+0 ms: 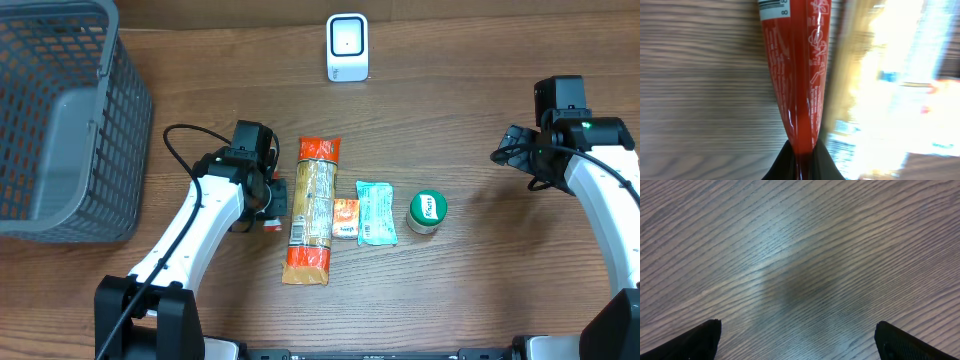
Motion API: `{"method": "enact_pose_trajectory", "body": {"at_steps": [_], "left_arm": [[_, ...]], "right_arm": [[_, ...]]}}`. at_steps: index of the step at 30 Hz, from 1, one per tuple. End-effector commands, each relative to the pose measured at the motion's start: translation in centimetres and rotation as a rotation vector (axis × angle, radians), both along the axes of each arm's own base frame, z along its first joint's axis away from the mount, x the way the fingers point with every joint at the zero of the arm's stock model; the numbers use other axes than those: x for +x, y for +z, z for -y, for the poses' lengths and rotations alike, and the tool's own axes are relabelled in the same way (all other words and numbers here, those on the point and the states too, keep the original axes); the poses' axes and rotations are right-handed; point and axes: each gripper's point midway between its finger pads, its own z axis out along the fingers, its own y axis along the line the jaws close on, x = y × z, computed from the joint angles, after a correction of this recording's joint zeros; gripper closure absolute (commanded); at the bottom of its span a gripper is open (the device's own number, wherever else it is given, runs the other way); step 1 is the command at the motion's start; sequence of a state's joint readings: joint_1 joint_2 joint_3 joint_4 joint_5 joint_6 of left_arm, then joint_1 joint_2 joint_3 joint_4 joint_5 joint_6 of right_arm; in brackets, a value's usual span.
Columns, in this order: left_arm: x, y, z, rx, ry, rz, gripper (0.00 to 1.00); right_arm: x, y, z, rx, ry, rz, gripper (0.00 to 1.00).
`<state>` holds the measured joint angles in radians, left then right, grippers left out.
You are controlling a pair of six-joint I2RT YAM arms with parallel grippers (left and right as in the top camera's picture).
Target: Scan the item barcode
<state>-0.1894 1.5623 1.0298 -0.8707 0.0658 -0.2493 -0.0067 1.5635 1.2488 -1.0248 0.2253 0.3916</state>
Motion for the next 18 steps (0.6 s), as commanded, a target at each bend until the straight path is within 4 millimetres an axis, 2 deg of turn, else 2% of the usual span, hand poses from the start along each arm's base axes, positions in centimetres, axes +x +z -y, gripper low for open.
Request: {"method": "enact_pose_trajectory", "body": {"at_steps": [1,5,9,18], "left_arm": [[0.3,1.5,3.4,-0.141,-0.043,0.029,0.96],[0.7,1.5,4.6,-0.096,-0.1,0.07,0.96],[0.2,1.5,6.2,-0.072,-0.125,0.077,0.96],[-0.7,-0.1,7.3,0.011,-0.149,0.062,0.96]], "right_arm": [[0.4,0.7,0.4,-0.014,-0.005,0.02,0.0],[0.4,0.7,0.4,-0.014,-0.005,0.02,0.0],[0.4,0.7,0.4,-0.014,-0.005,0.02,0.0],[0.4,0.7,0.4,-0.014,-0.005,0.02,0.0]]}}
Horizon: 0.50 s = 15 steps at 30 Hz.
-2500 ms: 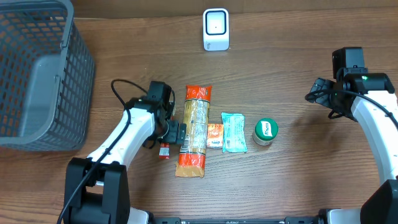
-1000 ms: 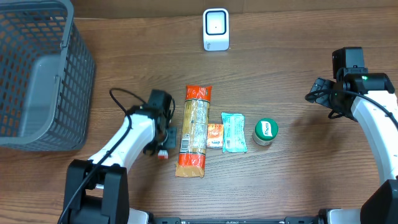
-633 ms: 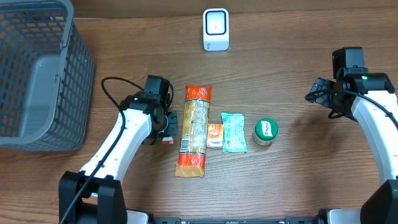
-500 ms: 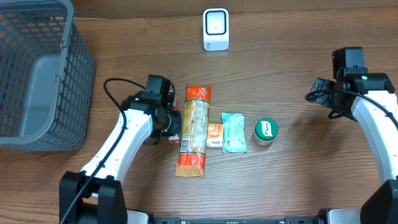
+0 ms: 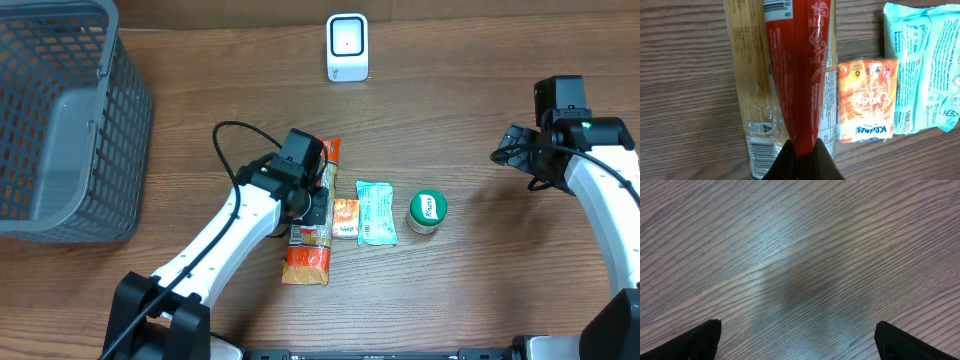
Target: Scan the item barcode
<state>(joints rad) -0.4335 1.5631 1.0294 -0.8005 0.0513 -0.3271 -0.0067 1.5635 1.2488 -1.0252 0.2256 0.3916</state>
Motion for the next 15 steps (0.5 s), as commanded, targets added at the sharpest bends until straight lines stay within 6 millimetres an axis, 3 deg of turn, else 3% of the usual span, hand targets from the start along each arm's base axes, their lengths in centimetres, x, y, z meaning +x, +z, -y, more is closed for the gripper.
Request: {"method": "enact_pose_trajectory", "body": {"at_steps": [1,10,15], "left_arm": [[0.1,-0.6,0.0,0.037,0.007,-0.001,0.96],[-0.3,-3.3,-0.4,0.086,0.031,-0.078,0.94],[-0.4,-3.1,0.0,0.059,0.028,-0.089,0.64]], "right_arm": [[0.4,0.7,0.4,-0.014,-0.005,0.02,0.0],[0.4,0.7,0.4,-0.014,-0.005,0.02,0.0],[0.4,0.7,0.4,-0.014,-0.005,0.02,0.0]]}}
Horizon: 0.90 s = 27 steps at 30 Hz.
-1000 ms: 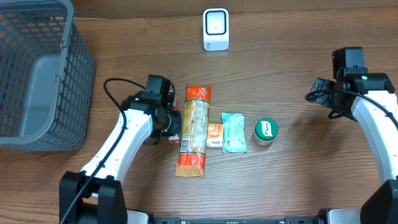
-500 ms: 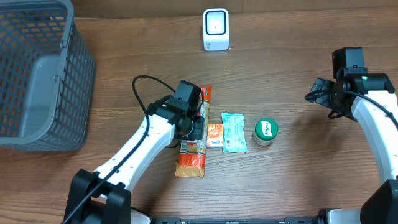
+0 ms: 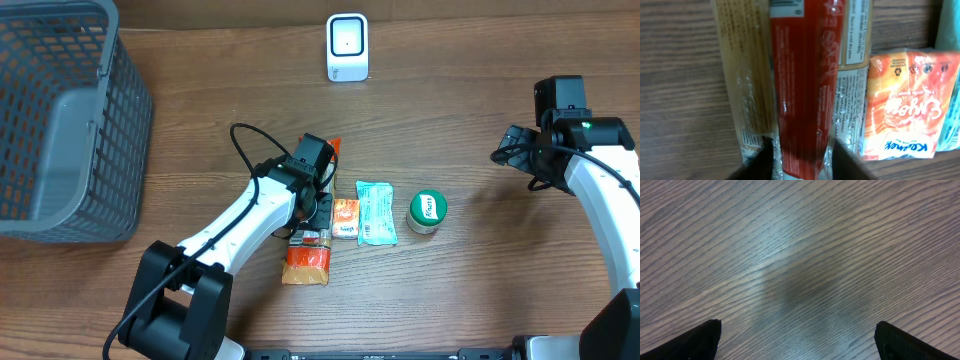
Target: Scan the item barcode
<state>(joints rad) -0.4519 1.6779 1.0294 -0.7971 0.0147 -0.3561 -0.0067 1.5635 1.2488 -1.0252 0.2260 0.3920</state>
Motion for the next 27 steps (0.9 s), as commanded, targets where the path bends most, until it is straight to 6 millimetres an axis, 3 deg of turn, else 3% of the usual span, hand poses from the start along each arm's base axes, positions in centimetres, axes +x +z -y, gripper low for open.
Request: {"method": "enact_pose_trajectory", "body": {"at_steps": [1,9,13,17,22,27], "left_arm": [[0.2,0.5,0.4,-0.021,0.012,0.001,0.61],[1.8,4.0,0.5,-0.033,0.027,0.056,0.48],[2.8,5.3,-0.7,-0.035,0.07,0.067,0.41],[2.9,5.0,-3.5,0.009,0.156,0.047,0.42],[2.8,4.3,-7.1,0.091,0.236,0.036,0.51],[1.5,1.9,-7.9,0.105,0.249,-0.007,0.58]], "right_arm": [[0.4,0.7,0.4,-0.013,-0.005,0.02,0.0],[0.4,0.7,0.4,-0.013,-0.005,0.02,0.0],[0.4,0.7,0.4,-0.013,-0.004,0.02,0.0],[0.4,0.7,0.4,-0.013,-0.004,0.02,0.0],[0.4,0.7,0.4,-0.013,-0.004,0.02,0.0],[0.4,0.7,0.4,-0.013,-0.004,0.02,0.0]]}}
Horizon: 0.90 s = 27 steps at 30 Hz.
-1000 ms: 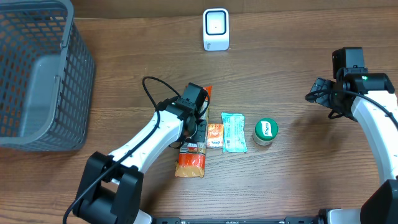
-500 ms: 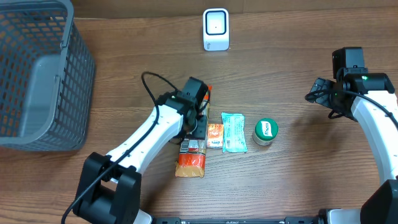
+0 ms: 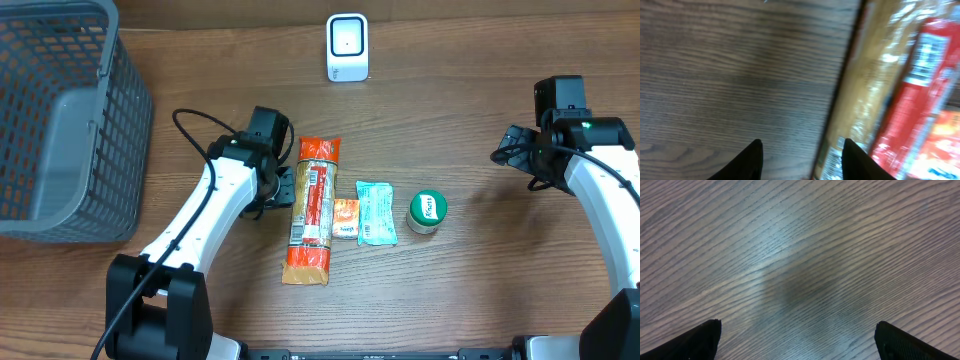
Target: Scan the item barcode
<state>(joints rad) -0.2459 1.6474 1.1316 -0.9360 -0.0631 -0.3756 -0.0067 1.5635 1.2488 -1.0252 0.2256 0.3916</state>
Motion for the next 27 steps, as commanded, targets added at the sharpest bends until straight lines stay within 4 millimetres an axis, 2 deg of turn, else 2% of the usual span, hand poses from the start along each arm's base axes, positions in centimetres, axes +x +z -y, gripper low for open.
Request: {"method": "enact_pose_trajectory", "body": {"at_steps": [1,4,9,15,24,27], "left_arm": [[-1.6,-1.9,-0.7,0.031,0.013,-0.041,0.58],[-3.2,-4.0,-0.8,0.034,0.025,-0.084,0.58],[-5.0,-5.4,-0.5,0.001,0.021,-0.134,0.58],[-5.3,-5.4,1.9,-0.131,-0.015,-0.156,0.58],[-5.0,-5.4,2.0,-0.135,-0.027,-0.144,0.63],[-4.3,-4.7,1.1,-0.098,-0.024,-0.127,0.63]], "right_arm": [[0.4,0.7,0.4,-0.013,-0.005,0.02,0.0],[0.4,0.7,0.4,-0.014,-0.005,0.02,0.0],[0.4,0.7,0.4,-0.013,-0.005,0.02,0.0],[0.4,0.7,0.4,-0.013,-0.005,0.02,0.0],[0.4,0.7,0.4,-0.013,-0.005,0.02,0.0],[0.4,0.7,0.4,-0.013,-0.005,0.02,0.0]]}}
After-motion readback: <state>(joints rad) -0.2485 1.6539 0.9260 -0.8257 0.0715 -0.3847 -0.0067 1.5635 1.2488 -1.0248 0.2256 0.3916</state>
